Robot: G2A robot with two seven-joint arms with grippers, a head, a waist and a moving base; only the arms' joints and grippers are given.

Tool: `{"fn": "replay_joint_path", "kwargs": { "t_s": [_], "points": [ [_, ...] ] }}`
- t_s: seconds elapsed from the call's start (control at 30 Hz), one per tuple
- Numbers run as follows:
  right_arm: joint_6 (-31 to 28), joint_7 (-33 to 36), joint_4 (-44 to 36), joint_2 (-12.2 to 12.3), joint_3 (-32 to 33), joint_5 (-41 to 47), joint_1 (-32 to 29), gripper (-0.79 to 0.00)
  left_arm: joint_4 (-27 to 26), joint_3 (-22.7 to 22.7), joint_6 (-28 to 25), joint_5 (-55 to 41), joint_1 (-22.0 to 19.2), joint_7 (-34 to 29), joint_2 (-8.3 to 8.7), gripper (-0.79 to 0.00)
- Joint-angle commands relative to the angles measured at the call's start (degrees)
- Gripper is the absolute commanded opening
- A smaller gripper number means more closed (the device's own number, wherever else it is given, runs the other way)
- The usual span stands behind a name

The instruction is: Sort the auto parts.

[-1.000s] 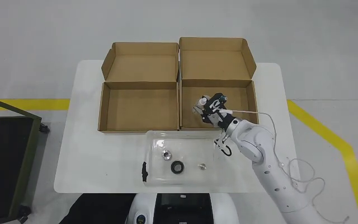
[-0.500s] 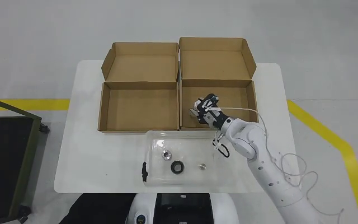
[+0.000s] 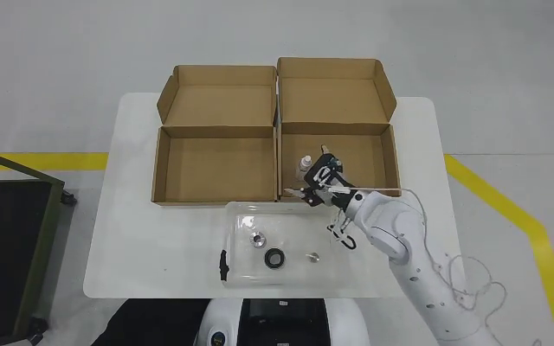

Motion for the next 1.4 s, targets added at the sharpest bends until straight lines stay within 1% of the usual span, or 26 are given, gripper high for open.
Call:
{"fn": "replay_joint_path", "kwargs": {
  "t_s": [0.0,0.2,0.37,0.5,0.6,0.77,1.0,1.03,1.07,1.13,1.23,1.37],
  "points": [
    [-1.49,1.81,-3.04,0.34,0.55,-0.37,-1.66,0.0,0.0,0.0,0.0,0.0,0.0,0.0,0.0,0.0],
    [-5.89,7.07,-11.39,1.43,2.01,-1.94,-7.43,0.0,0.0,0.0,0.0,0.0,0.0,0.0,0.0,0.0],
    [-10.18,10.86,-15.61,2.4,3.39,-3.4,-12.06,0.0,0.0,0.0,0.0,0.0,0.0,0.0,0.0,0.0],
    [-13.93,15.33,-17.92,3.15,4.12,-4.84,-14.75,0.0,0.0,0.0,0.0,0.0,0.0,0.0,0.0,0.0],
    [-15.62,17.99,-19.71,3.63,5.03,-4.69,-16.42,0.0,0.0,0.0,0.0,0.0,0.0,0.0,0.0,0.0],
    [-18.17,20.92,-21.51,4.36,6.59,-3.81,-18.56,0.0,0.0,0.0,0.0,0.0,0.0,0.0,0.0,0.0],
    [-18.16,23.72,-21.83,4.95,7.35,-1.73,-19.66,0.0,0.0,0.0,0.0,0.0,0.0,0.0,0.0,0.0],
    [-18.17,24.22,-21.76,5.02,7.24,-1.83,-19.56,-0.015,0.0,0.0,0.0,0.0,0.0,0.0,0.0,0.0],
    [-18.34,24.6,-21.62,5.08,6.98,-1.77,-19.44,-0.071,0.0,0.0,0.0,0.0,0.0,0.0,0.0,0.0],
    [-18.47,25.1,-21.12,5.16,6.48,-1.59,-18.94,-0.142,0.0,0.0,0.0,0.0,0.0,0.0,0.0,0.0],
    [-18.21,25.87,-20.16,5.24,5.51,-1.54,-17.96,-0.16,0.0,0.0,0.0,0.0,0.0,0.0,0.0,0.0],
    [-17.51,27.91,-18.9,5.34,4.29,-1.66,-16.82,-0.222,0.0,0.0,0.0,0.0,0.0,0.0,0.0,0.0]
  ]
}}
